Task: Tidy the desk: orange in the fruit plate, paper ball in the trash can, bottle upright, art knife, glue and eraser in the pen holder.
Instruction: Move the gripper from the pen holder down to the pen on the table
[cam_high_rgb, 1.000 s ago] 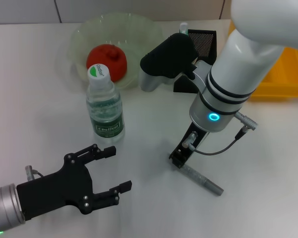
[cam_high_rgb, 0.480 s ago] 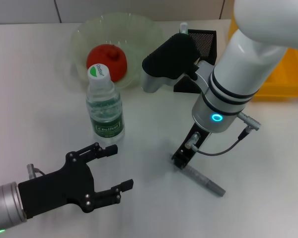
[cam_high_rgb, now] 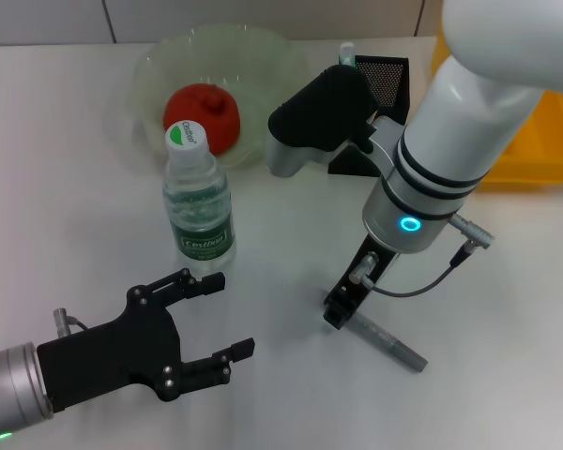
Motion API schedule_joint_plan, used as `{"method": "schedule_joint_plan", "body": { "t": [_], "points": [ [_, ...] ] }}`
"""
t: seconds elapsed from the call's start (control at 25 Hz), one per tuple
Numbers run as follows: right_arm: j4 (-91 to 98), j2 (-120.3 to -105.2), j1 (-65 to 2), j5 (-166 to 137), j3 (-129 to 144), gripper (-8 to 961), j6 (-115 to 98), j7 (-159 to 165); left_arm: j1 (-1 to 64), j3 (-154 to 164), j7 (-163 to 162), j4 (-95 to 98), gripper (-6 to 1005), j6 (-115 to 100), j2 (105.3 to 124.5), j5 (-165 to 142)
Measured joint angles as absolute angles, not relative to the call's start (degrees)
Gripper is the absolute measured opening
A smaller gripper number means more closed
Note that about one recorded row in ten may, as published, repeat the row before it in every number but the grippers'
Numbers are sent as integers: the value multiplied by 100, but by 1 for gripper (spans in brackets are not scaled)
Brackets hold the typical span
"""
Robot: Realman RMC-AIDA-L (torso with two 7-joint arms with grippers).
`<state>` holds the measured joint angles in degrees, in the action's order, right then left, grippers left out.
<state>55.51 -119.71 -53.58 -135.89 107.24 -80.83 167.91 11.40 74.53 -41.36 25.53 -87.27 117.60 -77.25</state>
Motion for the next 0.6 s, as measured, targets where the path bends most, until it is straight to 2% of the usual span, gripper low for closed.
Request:
{"method": "schedule_joint_plan", "body": {
  "t": [0.6],
  "points": [
    [5374, -11989, -5367, -13614, 10827, 294, -8055, 16785, 1147, 7454, -4131, 2561, 795, -8727, 11773, -7725]
  ]
}}
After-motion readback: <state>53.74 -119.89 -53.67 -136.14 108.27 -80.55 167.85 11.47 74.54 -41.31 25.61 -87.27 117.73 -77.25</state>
